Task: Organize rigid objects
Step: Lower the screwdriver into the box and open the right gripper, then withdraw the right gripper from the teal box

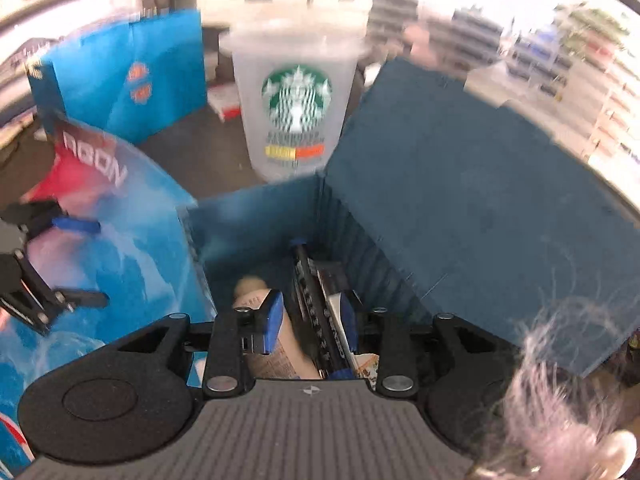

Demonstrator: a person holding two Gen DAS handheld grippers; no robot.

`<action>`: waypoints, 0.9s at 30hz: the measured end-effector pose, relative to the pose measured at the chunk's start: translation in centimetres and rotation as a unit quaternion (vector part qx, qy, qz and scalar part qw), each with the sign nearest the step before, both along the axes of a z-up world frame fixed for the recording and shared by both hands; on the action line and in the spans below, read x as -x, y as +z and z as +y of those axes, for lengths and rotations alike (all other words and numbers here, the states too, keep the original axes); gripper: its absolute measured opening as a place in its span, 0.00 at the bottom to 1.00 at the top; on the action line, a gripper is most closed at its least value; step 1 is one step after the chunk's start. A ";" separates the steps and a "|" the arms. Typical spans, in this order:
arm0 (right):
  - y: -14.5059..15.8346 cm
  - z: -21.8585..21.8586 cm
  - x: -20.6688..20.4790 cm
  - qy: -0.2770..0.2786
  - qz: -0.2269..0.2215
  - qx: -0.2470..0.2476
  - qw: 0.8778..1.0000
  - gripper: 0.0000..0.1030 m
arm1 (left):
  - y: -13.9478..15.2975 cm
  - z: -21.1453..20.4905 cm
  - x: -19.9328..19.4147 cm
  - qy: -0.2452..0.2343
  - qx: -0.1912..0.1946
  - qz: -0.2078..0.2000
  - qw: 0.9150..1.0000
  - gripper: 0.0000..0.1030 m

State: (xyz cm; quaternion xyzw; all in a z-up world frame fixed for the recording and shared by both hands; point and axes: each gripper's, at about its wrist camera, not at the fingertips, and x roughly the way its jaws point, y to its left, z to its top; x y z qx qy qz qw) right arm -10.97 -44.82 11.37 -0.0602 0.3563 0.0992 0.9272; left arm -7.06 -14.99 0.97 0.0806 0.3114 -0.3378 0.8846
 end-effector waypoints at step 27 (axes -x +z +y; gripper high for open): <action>-8.0 -5.4 21.2 -0.219 -0.220 -0.235 0.921 1.00 | 0.9 -10.8 4.4 -0.301 -0.026 -0.016 0.953 1.00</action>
